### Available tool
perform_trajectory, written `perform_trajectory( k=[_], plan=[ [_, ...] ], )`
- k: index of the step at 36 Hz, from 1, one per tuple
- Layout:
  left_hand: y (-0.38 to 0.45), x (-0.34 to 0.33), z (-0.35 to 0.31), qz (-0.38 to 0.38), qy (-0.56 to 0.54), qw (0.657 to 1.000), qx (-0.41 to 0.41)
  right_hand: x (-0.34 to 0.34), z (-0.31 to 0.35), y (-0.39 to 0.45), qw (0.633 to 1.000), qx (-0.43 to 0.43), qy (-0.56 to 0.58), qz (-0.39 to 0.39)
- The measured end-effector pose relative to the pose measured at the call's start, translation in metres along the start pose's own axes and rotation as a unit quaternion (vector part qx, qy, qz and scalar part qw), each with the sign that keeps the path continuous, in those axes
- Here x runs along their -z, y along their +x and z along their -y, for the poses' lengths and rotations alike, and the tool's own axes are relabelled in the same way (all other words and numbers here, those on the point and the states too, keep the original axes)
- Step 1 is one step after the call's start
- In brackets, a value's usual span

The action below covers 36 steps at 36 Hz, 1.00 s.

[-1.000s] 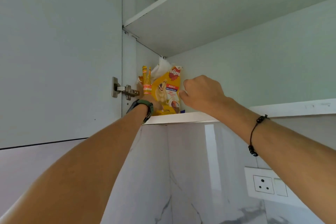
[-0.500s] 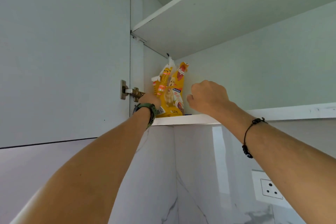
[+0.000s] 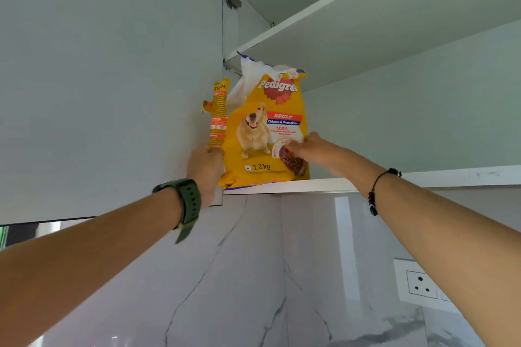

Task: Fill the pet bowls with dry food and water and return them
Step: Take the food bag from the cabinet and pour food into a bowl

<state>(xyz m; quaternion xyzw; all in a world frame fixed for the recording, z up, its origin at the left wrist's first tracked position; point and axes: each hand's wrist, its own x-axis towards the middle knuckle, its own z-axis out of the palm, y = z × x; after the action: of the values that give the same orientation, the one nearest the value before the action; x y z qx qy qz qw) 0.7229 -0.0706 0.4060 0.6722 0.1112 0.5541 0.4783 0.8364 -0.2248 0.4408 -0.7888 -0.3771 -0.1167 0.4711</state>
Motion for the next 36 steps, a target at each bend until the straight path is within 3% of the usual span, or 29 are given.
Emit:
perform_trajectory(
  k=[7, 13, 24, 31, 36],
  plan=[
    [-0.022, -0.011, 0.0, 0.02, -0.048, 0.997, 0.056, -0.011, 0.004, 0.013, 0.986, -0.059, 0.158, 0.002],
    [-0.04, -0.004, 0.007, -0.001, -0.085, 0.996, 0.041, -0.017, -0.002, 0.0, 0.98, -0.028, 0.194, -0.019],
    [-0.105, 0.034, 0.006, 0.048, -0.177, 0.983, 0.024, -0.009, 0.001, -0.082, 0.973, 0.018, 0.217, -0.082],
    [-0.163, 0.047, 0.025, 0.129, -0.223, 0.965, 0.042, -0.02, -0.04, -0.147, 0.967, -0.079, 0.222, -0.093],
    [-0.209, 0.039, 0.049, 0.175, -0.256, 0.945, 0.103, -0.021, -0.073, -0.201, 0.959, -0.149, 0.204, -0.125]
  ],
)
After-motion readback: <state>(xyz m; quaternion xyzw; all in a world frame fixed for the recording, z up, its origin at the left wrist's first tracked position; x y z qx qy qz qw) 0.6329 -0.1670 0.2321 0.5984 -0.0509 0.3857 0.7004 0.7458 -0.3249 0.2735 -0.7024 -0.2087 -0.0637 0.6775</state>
